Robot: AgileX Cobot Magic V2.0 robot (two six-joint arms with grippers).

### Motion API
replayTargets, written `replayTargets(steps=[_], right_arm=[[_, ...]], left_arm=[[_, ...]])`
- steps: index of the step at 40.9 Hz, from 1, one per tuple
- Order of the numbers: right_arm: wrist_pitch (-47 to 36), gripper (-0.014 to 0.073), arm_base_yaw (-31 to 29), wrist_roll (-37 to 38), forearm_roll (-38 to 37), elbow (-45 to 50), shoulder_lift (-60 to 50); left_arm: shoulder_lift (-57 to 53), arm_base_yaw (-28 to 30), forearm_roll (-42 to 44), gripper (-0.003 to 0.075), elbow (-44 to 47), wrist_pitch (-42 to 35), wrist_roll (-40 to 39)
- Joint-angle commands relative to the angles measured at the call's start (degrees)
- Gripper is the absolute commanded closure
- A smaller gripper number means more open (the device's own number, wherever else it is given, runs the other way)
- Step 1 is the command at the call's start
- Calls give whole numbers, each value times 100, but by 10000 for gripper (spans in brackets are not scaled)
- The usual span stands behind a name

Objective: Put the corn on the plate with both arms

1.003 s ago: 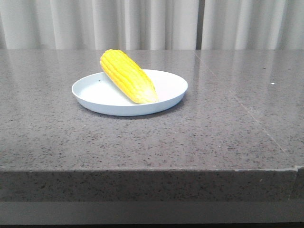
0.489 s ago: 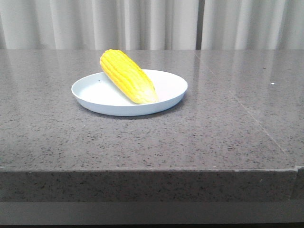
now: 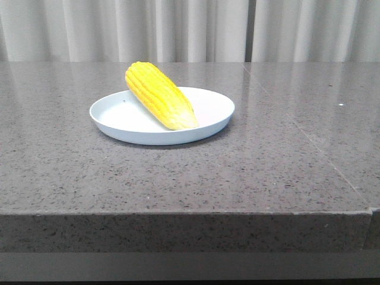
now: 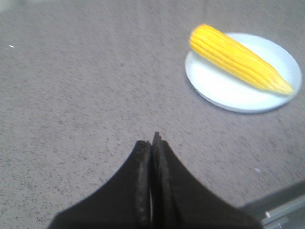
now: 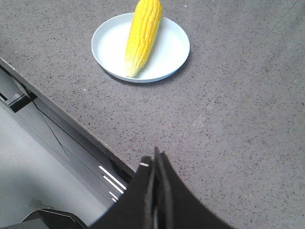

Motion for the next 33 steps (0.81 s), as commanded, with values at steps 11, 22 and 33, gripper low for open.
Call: replayTargets(steps=[11, 22, 33], right_arm=[[-403, 680, -46, -63, -44, -137, 23], [-403, 680, -46, -63, -44, -137, 23], [-403, 680, -46, -63, -44, -137, 23]], left_arm=[[-1360, 769, -128, 741, 1909, -2692, -72], [-2316, 1340, -418, 741, 3305, -3691, -72], [-2802, 1773, -548, 741, 4057, -4367, -72]])
